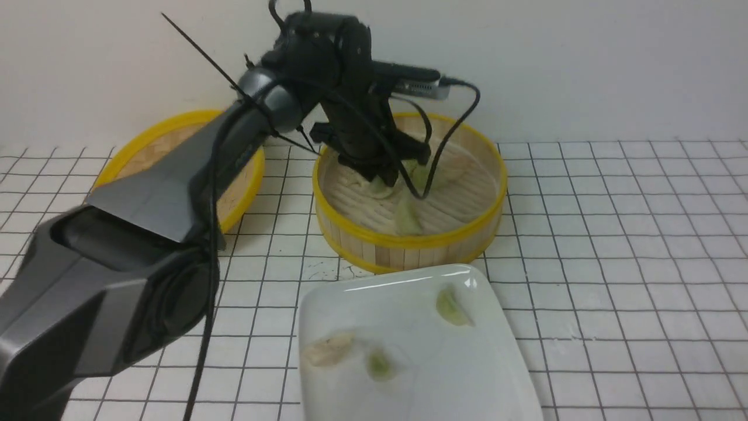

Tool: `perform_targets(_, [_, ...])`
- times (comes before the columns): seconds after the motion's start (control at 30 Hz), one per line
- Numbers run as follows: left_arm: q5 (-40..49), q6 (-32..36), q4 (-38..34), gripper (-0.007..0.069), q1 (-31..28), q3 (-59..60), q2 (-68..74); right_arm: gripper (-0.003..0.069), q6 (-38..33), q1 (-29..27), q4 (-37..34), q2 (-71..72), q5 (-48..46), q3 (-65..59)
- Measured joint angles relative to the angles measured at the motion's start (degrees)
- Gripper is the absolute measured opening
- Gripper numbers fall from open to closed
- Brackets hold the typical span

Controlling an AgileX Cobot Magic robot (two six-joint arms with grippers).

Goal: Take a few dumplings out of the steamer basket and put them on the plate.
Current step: Use the left arm to grab a dumpling from the steamer, then use the left arm to put the dumpling into the plate, then use the left arm to grab a dumpling from the steamer

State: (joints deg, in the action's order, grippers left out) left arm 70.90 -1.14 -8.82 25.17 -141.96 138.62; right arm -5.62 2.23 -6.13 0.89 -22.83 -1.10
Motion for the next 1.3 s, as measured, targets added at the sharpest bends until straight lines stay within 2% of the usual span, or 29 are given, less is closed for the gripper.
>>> perform_targets(0.13, [-0.1,0.3,-2.1,0.0164,0.7,6.7,-9.3,-0.0015,0.0,0.0,0.0,0.0,0.0,0.0])
perform_targets(0.23, [-0.1,2.3,-3.0,0.0164,4.2,24.2,-21.6,-0.0015,0.0,0.0,0.0,0.0,0.0,0.0])
perform_targets(0.4, [0.0,6.5,-3.4,0.0164,9.3,39.9,-22.8,-0.0015,0.0,0.0,0.0,0.0,0.0,0.0])
perform_targets(0.5, [-0.4,7.6,-2.9,0.0164,10.5,42.8,-20.5,-0.0015,0.0,0.0,0.0,0.0,0.0,0.0])
perform_targets(0.63, [-1.4,7.9,-1.8,0.0213,10.6,43.2,-17.8,-0.0015,0.0,0.0,0.1,0.0,0.0,0.0])
perform_targets(0.8, [-3.6,7.9,-0.7,0.0398,10.6,43.3,-16.4,-0.0015,0.0,0.0,0.1,0.0,0.0,0.0])
perform_targets(0.9, [-4.7,7.7,0.5,0.0466,10.6,41.2,-16.2,-0.0015,0.0,0.0,0.1,0.0,0.0,0.0])
perform_targets(0.97, [-6.5,5.2,3.4,0.0482,10.6,37.4,-16.0,-0.0015,0.0,0.0,0.1,0.0,0.0,0.0])
perform_targets(1.1, [-10.7,-4.3,8.8,0.0482,8.9,27.5,-14.0,-0.0015,0.0,0.0,0.1,0.0,0.0,0.0])
perform_targets(1.3, [-11.3,-10.9,10.1,0.048,5.8,16.2,-6.4,-0.0015,0.0,0.0,0.1,0.0,0.0,0.0])
